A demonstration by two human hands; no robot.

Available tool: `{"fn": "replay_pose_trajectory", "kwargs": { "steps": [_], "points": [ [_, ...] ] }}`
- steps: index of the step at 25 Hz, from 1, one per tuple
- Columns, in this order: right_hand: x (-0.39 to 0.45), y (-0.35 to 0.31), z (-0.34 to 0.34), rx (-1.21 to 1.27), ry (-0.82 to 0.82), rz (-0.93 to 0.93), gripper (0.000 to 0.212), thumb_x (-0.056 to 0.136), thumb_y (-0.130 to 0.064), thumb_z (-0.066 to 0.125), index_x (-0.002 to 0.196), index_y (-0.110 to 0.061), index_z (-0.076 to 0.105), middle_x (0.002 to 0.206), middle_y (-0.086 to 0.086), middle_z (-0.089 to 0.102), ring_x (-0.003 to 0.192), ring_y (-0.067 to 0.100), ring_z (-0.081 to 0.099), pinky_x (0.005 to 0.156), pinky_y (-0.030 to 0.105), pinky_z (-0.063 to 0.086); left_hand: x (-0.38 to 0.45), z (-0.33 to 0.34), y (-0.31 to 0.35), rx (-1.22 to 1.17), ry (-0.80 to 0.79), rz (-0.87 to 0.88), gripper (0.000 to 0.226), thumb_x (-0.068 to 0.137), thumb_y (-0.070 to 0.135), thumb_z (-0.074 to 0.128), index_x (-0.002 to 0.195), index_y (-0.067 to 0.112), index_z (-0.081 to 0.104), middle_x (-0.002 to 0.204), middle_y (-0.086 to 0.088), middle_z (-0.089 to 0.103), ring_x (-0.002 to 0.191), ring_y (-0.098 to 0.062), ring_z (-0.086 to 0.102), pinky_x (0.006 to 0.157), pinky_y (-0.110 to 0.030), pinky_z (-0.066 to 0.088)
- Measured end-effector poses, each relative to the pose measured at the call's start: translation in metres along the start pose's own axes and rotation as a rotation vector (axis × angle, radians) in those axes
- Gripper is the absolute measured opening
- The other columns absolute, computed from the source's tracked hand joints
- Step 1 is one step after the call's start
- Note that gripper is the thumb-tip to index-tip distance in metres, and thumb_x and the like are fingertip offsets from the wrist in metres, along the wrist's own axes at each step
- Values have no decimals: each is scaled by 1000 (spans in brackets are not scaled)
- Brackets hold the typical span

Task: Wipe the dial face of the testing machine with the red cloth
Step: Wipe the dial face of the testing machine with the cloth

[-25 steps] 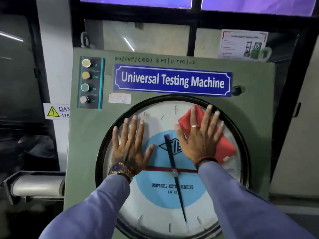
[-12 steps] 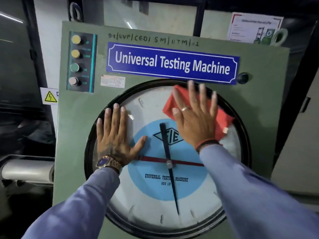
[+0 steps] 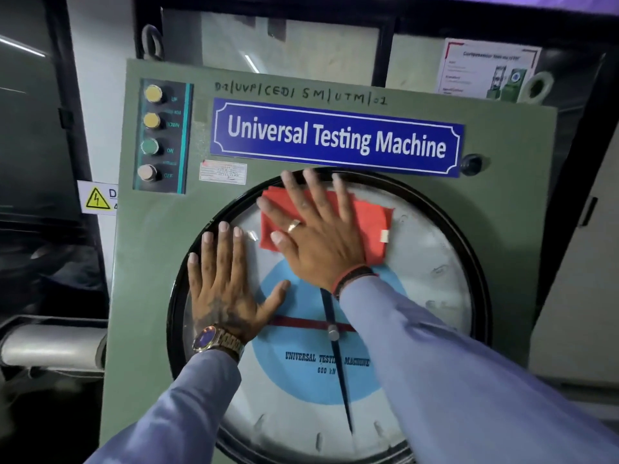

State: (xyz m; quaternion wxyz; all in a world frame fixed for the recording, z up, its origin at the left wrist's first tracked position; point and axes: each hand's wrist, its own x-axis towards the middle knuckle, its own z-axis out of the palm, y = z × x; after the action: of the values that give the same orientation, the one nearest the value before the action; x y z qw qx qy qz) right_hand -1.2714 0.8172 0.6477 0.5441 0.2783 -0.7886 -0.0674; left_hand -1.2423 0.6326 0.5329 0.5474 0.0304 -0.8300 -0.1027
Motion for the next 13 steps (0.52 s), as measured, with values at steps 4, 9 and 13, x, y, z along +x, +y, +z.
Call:
{"fn": "replay_pose_trajectory", "kwargs": {
  "steps": [4, 9, 13],
  "points": [
    [-10, 25, -8, 0, -7, -1, 62, 112, -58, 41, 173, -47, 31, 187, 5, 19, 173, 38, 14, 134, 73, 7, -2, -1, 4, 2, -28, -25, 119, 86, 89, 38, 176, 13, 15, 185, -12, 8, 171, -36, 8, 136, -58, 3],
    [-80, 75, -14, -53, 26, 449, 64, 114, -58, 32, 176, -45, 19, 188, 9, 13, 172, 44, 13, 134, 75, 4, 24, -3, 22, 7, -52, 100, 111, 91, 88, 38, 177, 21, 11, 186, -8, 4, 172, -35, 2, 137, -57, 6],
    [-131, 77, -11, -55, 54, 706, 63, 115, -54, 34, 175, -40, 25, 186, 16, 18, 170, 47, 17, 130, 79, 14, 28, -2, 31, -4, -44, 77, 109, 93, 88, 36, 177, 22, 12, 186, -9, 6, 172, -34, 4, 137, -56, 5]
  ]
}}
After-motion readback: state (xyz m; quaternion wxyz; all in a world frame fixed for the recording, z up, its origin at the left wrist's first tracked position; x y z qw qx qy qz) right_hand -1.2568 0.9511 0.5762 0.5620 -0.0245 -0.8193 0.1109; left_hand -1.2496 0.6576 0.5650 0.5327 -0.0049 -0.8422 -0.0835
